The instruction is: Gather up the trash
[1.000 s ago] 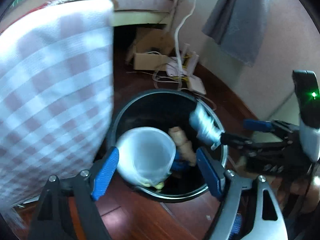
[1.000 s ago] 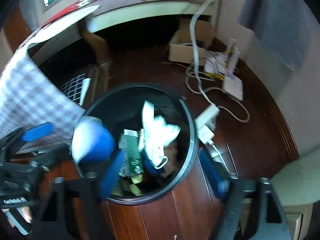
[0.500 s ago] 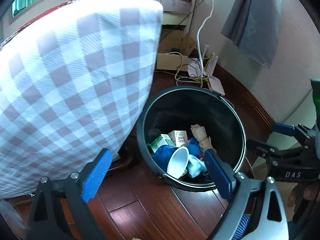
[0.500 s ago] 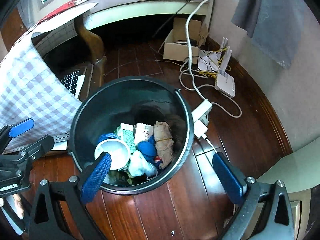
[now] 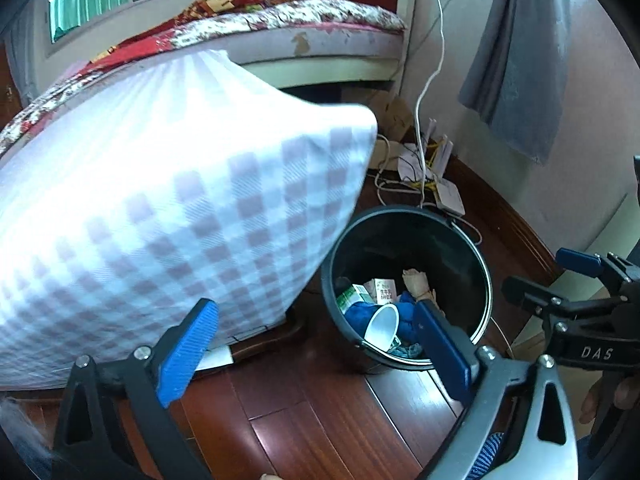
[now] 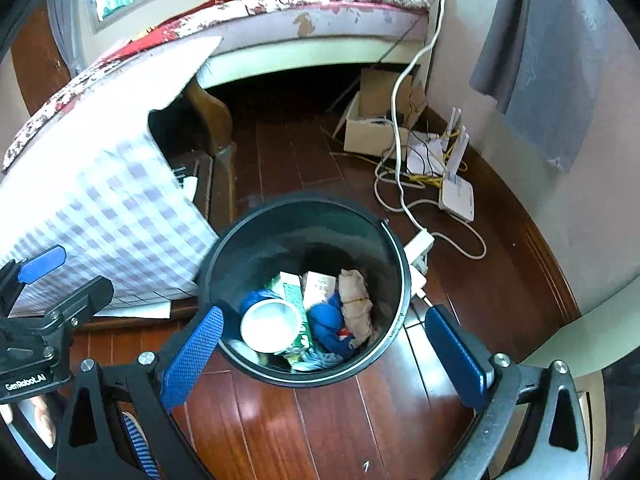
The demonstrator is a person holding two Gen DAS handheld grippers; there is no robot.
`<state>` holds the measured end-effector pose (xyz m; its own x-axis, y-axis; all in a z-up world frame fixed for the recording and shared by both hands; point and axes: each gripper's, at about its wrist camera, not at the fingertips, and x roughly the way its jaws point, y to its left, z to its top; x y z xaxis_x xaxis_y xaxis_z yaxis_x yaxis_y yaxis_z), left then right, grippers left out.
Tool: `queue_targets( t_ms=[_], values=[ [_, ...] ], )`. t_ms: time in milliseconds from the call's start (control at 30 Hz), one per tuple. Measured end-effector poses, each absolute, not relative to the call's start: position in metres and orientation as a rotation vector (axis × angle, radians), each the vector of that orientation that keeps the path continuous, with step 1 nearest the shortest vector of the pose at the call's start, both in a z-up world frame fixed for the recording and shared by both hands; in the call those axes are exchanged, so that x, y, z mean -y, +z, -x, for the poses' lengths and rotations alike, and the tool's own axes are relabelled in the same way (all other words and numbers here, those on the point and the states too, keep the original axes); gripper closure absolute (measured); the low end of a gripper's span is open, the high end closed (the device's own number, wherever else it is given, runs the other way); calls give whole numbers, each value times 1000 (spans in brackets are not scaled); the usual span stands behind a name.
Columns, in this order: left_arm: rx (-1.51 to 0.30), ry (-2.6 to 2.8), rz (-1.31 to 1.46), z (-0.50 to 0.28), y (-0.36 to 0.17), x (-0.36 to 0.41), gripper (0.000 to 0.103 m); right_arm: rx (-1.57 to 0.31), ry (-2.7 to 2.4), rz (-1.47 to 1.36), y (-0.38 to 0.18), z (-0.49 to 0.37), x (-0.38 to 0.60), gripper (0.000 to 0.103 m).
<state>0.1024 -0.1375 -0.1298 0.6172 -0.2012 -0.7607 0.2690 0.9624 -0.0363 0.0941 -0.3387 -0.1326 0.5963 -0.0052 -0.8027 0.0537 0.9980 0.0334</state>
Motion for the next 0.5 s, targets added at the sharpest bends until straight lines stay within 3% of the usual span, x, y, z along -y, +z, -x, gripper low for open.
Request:
queue_targets(
  t_ms=[500],
  values=[
    [-780, -191, -69, -76, -77, 93, 4, -796, -4, -52, -52, -62, 297, 1]
  ],
)
